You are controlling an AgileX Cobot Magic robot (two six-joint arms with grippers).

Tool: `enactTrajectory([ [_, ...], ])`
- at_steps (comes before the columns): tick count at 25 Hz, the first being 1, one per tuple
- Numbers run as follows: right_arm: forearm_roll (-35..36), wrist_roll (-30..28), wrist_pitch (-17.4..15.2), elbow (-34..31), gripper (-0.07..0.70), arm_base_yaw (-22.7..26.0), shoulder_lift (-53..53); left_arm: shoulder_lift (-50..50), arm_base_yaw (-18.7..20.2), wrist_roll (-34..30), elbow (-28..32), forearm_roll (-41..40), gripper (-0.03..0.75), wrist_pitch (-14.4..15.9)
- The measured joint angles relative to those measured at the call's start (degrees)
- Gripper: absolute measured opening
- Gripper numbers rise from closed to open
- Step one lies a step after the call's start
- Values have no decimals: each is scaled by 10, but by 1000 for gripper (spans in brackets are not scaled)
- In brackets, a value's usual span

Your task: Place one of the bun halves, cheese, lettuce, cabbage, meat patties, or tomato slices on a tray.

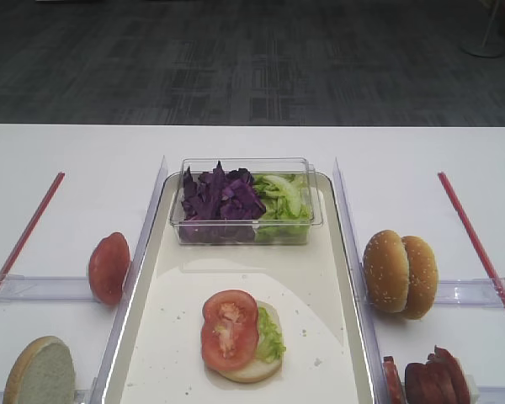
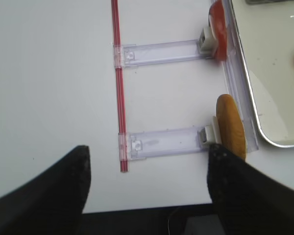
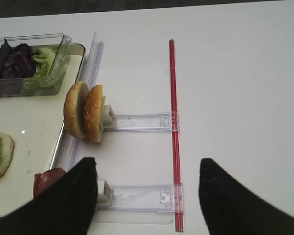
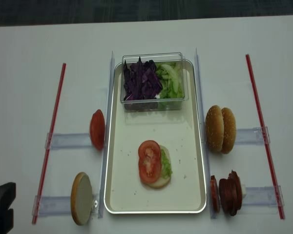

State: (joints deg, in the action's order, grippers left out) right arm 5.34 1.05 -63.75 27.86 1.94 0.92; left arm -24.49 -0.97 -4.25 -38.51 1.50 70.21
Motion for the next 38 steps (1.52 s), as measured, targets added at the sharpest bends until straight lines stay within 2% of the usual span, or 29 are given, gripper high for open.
enactTrajectory([
  [1, 0, 0, 0, 0, 478, 0, 0, 23, 0, 0, 20, 1, 477, -15],
  [2, 0, 0, 0, 0, 478, 0, 0, 23, 0, 0, 20, 1, 477, -15],
  [4, 0, 0, 0, 0, 478, 0, 0, 58, -1, 1, 51, 2, 477, -34],
  [10, 0, 0, 0, 0, 478, 0, 0, 128, -1, 13, 92, 3, 477, -39],
  [23, 0, 0, 0, 0, 478, 0, 0, 232, -1, 23, 95, 4, 477, -35],
  [38, 0, 0, 0, 0, 478, 0, 0, 255, -1, 27, 97, 5, 477, -30],
])
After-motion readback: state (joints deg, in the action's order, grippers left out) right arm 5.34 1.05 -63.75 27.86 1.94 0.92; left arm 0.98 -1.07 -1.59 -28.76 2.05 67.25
